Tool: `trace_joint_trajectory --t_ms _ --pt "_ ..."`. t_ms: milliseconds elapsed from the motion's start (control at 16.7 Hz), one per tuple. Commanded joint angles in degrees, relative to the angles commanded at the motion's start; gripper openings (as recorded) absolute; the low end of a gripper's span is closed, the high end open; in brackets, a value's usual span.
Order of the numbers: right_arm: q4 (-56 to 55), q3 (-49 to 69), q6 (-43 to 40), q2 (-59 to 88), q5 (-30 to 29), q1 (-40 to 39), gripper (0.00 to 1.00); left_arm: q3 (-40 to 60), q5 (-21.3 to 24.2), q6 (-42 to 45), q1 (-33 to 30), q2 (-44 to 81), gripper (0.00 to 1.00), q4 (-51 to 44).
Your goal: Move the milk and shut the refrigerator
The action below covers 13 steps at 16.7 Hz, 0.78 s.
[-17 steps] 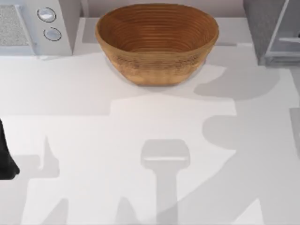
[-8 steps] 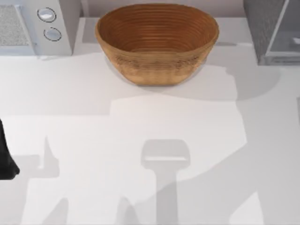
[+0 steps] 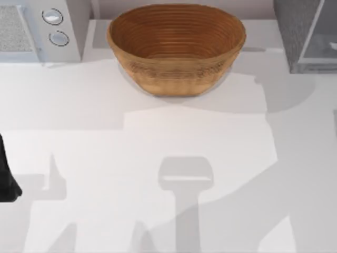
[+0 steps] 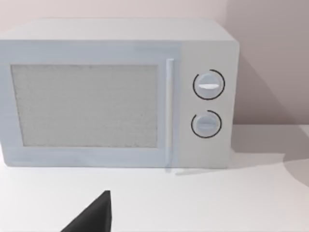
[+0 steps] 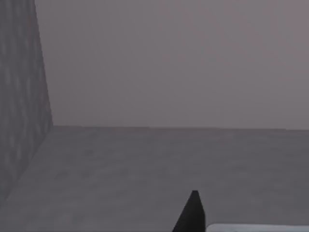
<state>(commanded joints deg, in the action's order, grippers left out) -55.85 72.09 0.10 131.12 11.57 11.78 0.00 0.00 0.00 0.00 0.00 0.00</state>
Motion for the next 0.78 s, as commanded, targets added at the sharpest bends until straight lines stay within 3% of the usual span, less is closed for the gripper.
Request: trace_joint_trajectory --t_ms 60,780 --pt "0.0 0.0 0.0 0.0 0.0 0.0 0.0 0.0 0.0 0.0 0.0 0.0 1.0 0.0" --pt "0.0 0.0 0.0 0.0 0.0 0.0 0.9 0.0 0.0 0.0 0.0 0.0 1.0 0.0"
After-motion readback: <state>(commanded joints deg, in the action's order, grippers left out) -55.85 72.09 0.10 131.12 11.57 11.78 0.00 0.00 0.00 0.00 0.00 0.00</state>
